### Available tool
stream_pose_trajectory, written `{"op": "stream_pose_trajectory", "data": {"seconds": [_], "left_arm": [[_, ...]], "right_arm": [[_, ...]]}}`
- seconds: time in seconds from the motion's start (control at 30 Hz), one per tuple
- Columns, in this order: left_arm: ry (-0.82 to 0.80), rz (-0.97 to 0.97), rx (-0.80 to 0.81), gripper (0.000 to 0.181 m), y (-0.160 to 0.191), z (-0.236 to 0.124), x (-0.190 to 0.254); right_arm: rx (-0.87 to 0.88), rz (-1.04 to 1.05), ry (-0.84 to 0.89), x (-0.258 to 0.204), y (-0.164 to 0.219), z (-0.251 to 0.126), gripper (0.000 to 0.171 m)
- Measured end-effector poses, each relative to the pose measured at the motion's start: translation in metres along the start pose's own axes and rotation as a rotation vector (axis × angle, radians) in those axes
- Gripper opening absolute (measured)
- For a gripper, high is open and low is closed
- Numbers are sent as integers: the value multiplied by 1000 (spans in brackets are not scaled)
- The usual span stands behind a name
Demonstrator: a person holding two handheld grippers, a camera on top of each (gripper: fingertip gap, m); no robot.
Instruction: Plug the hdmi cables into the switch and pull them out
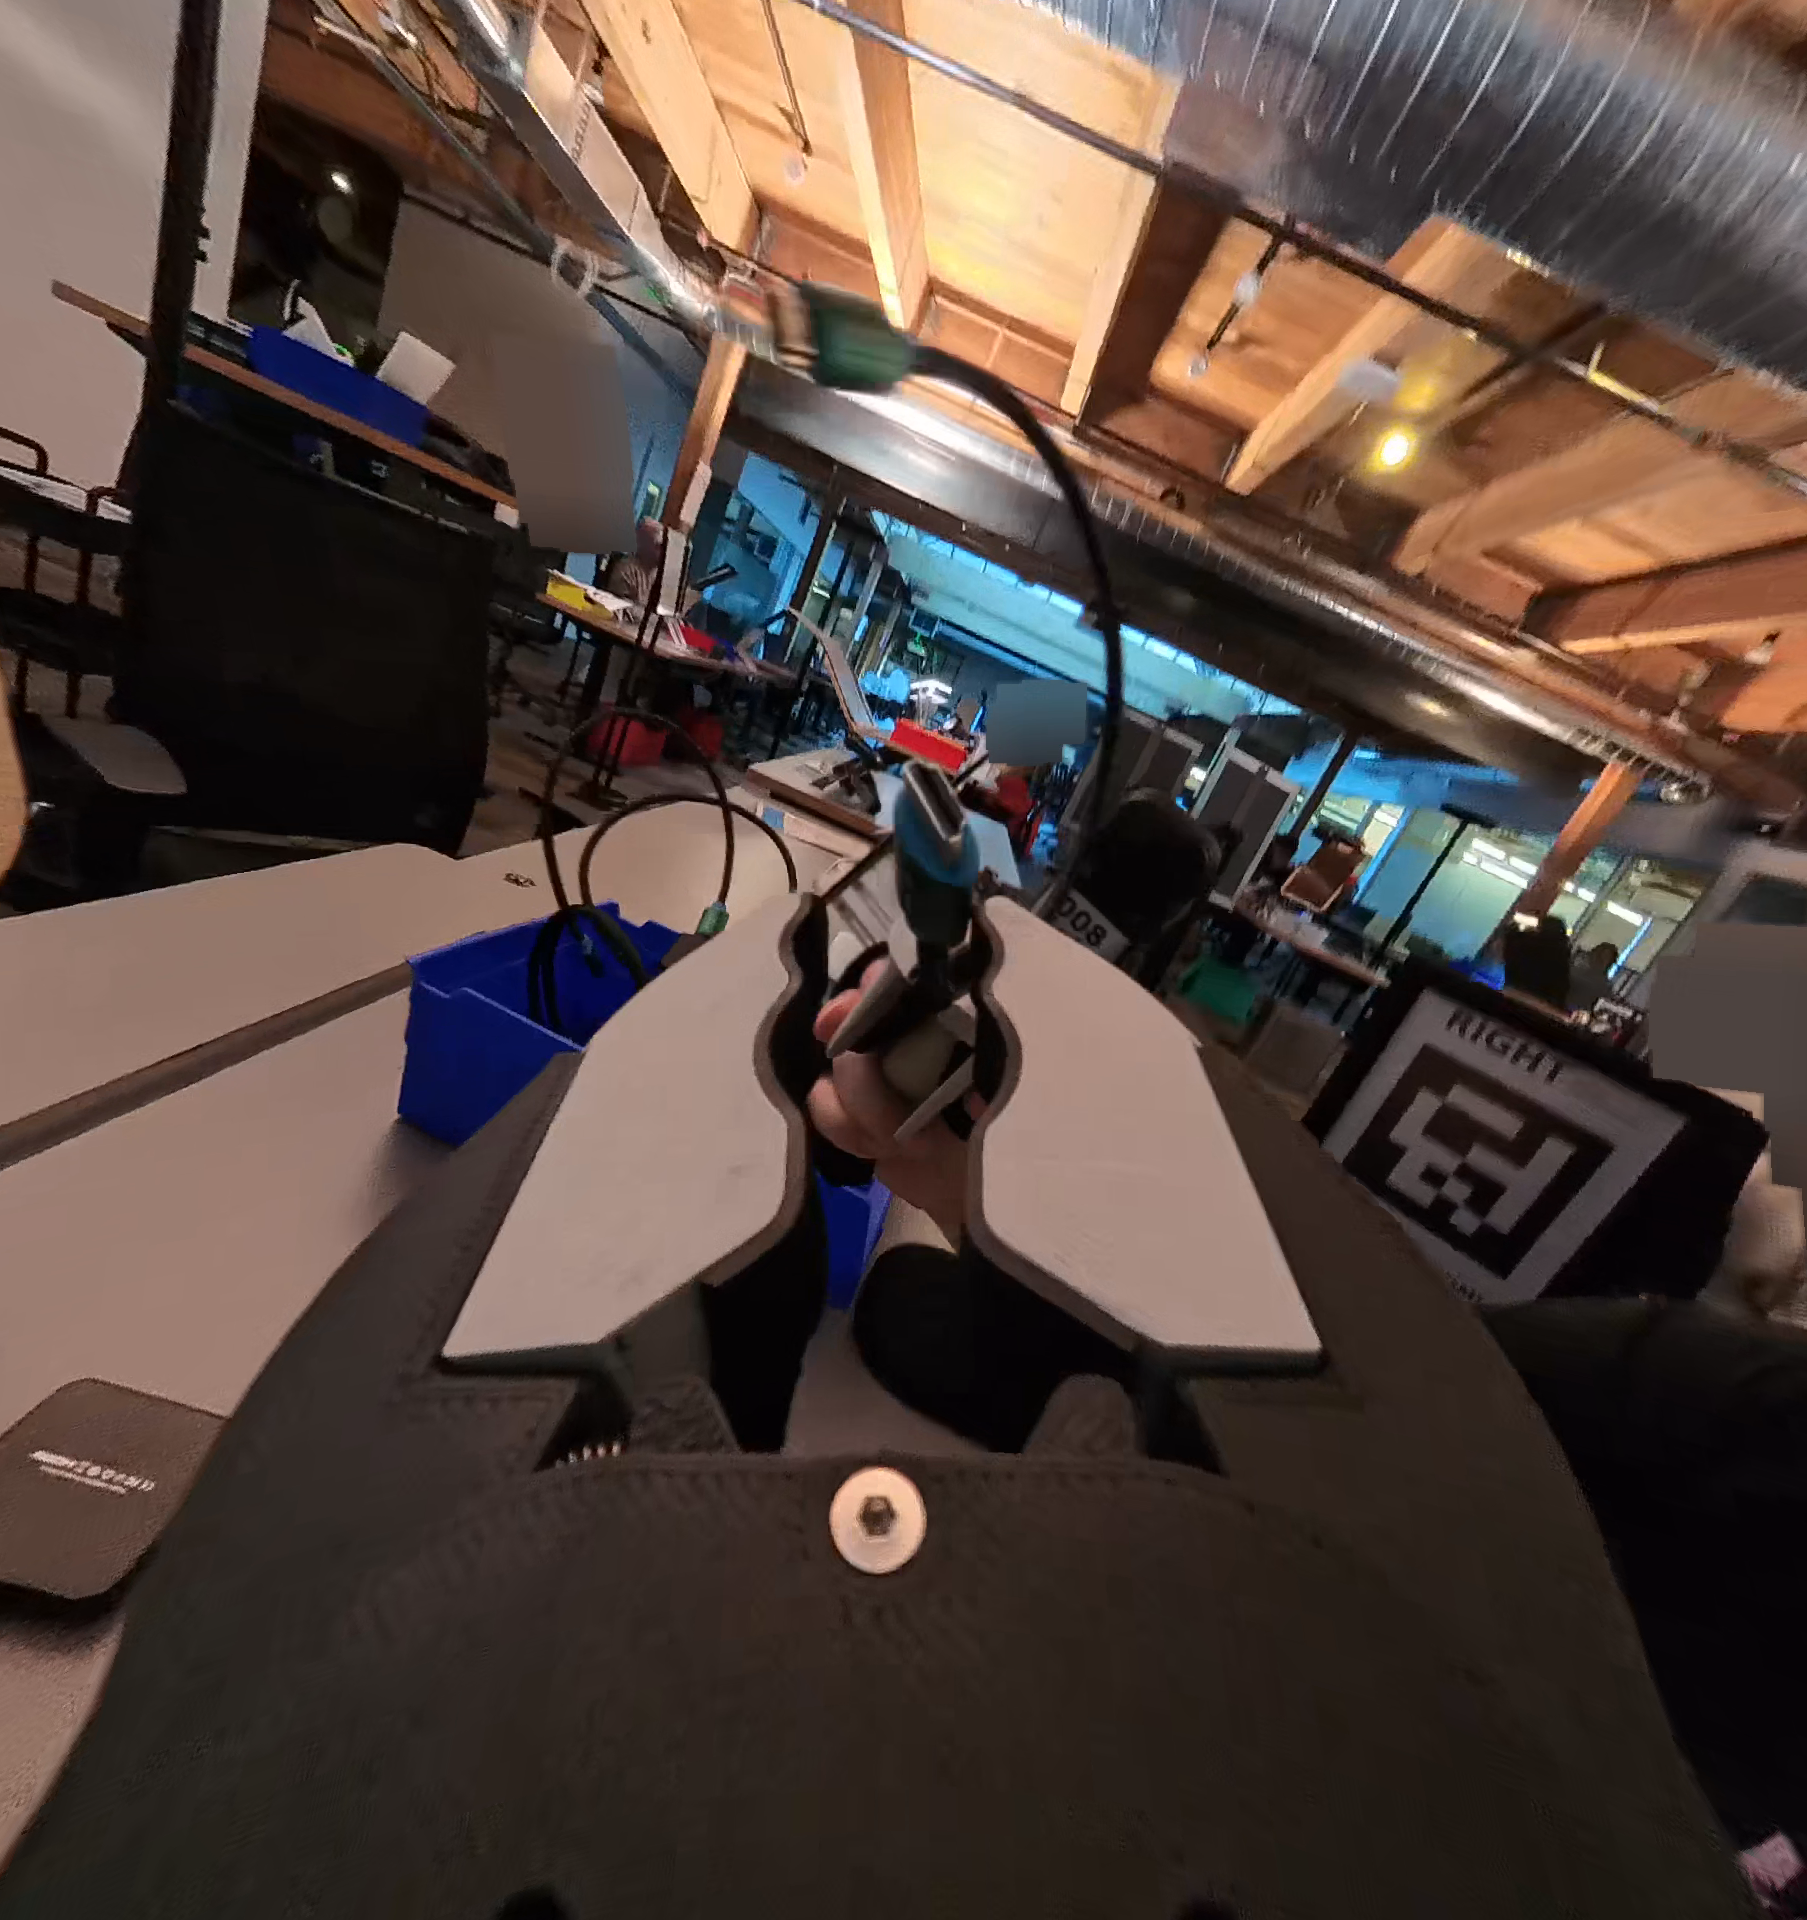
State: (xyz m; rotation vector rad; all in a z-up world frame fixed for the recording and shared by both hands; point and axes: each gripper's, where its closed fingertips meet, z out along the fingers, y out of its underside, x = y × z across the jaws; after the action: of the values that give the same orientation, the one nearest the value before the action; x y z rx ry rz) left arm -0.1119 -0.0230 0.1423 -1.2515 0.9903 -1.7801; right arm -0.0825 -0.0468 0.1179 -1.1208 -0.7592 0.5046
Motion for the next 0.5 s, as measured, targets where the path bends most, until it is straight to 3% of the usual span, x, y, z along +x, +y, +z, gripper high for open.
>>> {"op": "stream_pose_trajectory", "data": {"seconds": [0.03, 0.3, 0.5], "left_arm": [[-3, -14, 12, 22, -3, -3, -2], [-29, -84, 25, 11, -4, -7, -13], [-59, -144, 85, 11, 4, 3, -18]], "right_arm": [[-22, -32, 13, 2, 1, -1, 8], [-95, -134, 44, 2, 16, 3, 7], [54, -162, 189, 6, 8, 5, 10]]}}
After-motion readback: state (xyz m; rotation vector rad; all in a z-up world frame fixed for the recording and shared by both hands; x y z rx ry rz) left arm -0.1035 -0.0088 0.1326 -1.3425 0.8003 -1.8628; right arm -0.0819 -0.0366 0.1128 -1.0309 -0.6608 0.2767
